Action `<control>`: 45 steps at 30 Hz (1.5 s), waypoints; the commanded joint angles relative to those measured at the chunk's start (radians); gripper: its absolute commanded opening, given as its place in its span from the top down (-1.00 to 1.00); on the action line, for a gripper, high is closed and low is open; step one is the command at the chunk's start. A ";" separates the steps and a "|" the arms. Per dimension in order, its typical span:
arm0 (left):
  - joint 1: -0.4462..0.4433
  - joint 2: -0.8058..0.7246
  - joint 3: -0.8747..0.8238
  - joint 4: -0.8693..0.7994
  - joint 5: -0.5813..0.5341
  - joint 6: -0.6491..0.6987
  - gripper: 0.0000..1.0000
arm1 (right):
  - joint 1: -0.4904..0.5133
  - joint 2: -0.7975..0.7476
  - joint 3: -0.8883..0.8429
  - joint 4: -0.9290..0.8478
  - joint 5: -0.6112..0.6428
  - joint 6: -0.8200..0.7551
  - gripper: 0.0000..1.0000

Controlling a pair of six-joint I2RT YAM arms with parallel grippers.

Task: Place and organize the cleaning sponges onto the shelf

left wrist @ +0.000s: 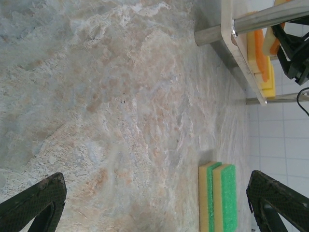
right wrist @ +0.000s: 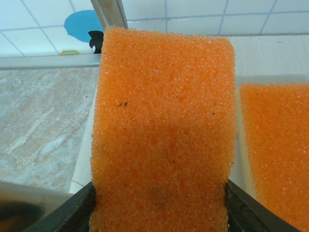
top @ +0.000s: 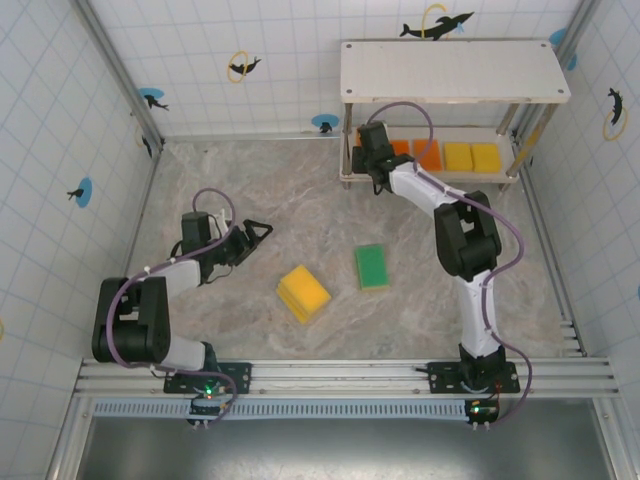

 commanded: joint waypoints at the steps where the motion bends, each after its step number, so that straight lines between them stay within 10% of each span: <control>1: 0.005 0.018 -0.016 0.045 0.032 0.002 -0.95 | -0.010 0.041 0.075 -0.066 0.012 -0.021 -0.20; 45: 0.005 0.036 -0.018 0.058 0.043 0.003 -0.95 | -0.017 0.132 0.159 -0.133 0.003 -0.008 -0.39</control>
